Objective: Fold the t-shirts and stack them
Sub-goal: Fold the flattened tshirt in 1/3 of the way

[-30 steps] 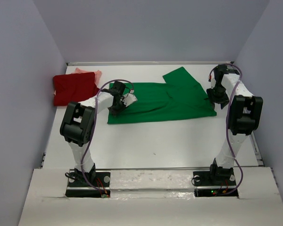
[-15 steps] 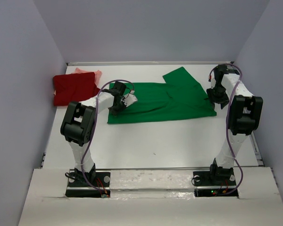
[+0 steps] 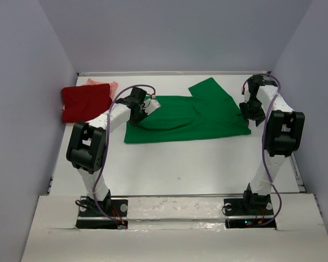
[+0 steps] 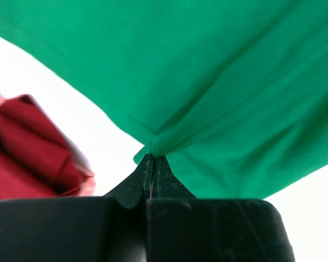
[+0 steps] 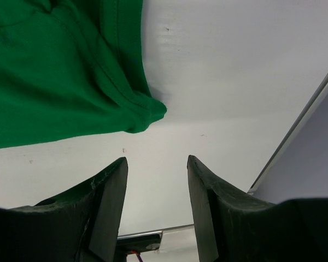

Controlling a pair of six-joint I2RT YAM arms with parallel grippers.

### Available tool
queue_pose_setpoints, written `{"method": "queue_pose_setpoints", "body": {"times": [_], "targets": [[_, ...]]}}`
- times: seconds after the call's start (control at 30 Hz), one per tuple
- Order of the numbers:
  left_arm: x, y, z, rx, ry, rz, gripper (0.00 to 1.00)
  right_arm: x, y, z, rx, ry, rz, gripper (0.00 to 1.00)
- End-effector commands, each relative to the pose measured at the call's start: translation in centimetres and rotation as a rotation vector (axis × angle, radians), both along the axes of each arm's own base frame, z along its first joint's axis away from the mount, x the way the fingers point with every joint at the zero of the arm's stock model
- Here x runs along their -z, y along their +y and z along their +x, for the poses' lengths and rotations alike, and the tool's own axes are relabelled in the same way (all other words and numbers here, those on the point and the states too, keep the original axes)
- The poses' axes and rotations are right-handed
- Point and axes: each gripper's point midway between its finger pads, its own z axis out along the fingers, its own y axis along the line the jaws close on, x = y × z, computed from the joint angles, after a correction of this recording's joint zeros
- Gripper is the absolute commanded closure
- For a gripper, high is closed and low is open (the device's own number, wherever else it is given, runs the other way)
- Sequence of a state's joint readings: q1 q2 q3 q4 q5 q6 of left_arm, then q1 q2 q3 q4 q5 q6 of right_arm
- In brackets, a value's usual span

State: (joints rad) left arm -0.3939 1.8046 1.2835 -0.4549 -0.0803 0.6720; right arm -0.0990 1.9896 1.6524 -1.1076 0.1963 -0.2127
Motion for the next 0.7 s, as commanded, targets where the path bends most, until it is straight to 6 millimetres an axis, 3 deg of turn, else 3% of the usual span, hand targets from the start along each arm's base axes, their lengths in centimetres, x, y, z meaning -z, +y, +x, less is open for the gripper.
{"method": "queue_pose_setpoints", "body": {"times": [0.0,0.27,0.67], "targets": [[-4.2,-0.4,2.0,-0.05,-0.134,-0.028,1.0,-1.3,-0.1,0.7,0.013,-0.056,0.012,0.47],[-3.2,0.4,2.5,-0.09,-0.137,0.021,1.0,-2.3,-0.3,0.4,0.01,-0.071,-0.004,0.47],[-0.2,1.1,2.6,-0.136,-0.095,0.093,1.0,-3.4,-0.3,-0.3,0.005,-0.077,-0.007,0.47]]}}
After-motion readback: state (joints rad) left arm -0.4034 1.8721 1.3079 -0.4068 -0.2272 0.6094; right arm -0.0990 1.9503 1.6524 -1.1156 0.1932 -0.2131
